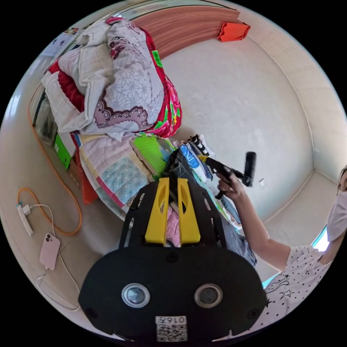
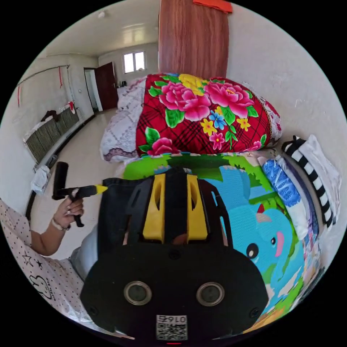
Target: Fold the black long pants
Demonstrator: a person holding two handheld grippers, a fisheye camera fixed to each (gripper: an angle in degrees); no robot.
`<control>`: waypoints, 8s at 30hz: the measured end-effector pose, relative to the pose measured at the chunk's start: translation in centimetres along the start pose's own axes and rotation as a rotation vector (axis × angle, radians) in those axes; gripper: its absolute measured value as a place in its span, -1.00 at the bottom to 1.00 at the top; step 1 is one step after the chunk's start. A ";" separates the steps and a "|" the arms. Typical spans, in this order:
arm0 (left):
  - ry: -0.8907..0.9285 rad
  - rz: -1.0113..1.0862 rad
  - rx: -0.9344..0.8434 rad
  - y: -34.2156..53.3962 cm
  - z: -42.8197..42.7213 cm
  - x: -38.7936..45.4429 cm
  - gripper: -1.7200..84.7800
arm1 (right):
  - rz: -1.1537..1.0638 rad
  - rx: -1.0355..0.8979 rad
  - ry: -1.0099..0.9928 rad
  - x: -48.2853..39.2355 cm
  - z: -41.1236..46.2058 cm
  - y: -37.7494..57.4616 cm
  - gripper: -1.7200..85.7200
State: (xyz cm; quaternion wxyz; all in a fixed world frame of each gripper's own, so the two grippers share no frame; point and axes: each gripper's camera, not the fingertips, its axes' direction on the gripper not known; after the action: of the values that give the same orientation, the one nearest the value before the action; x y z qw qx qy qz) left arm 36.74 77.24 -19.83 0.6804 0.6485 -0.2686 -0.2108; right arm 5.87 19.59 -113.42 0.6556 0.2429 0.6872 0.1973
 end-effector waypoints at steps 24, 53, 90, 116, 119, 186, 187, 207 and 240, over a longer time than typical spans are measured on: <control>0.064 -0.108 0.013 -0.4 -3.8 -3.0 -0.72 | -0.047 -0.173 0.043 1.8 5.7 -5.6 -0.78; 0.036 -0.174 -0.032 5.0 0.4 -2.2 -0.77 | 0.005 0.152 0.029 -3.4 -9.0 6.5 -0.79; -0.311 0.740 0.055 39.7 18.1 23.7 -0.98 | 0.484 -0.092 -0.297 9.6 -2.2 12.4 -0.48; 0.423 1.192 -0.124 65.0 37.3 51.8 -0.98 | 0.368 -0.170 0.146 17.1 -24.0 33.2 -0.90; 0.571 1.176 -0.201 69.0 40.9 58.0 -0.98 | 0.422 -0.167 0.230 18.2 -31.3 39.1 -0.90; 0.172 0.607 -0.884 46.7 74.6 17.8 -0.98 | 1.127 0.049 0.152 12.8 -32.8 108.7 -0.93; 0.128 0.600 -0.876 45.0 73.9 16.2 -0.97 | 1.076 0.014 0.161 12.4 -31.1 106.3 -0.93; 0.090 0.703 -0.732 42.8 63.5 11.9 -0.98 | 0.760 0.034 0.354 5.9 -23.3 85.3 -0.81; 0.295 1.028 -0.893 76.5 74.5 29.2 -0.98 | 0.607 -0.036 0.890 -9.4 -18.0 76.2 -0.91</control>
State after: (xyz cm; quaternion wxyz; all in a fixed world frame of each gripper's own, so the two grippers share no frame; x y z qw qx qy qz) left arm 6.84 6.71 60.10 0.9249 0.1192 -0.3336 0.1381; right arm -6.16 76.13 -59.79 0.2184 0.3123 0.7941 0.4734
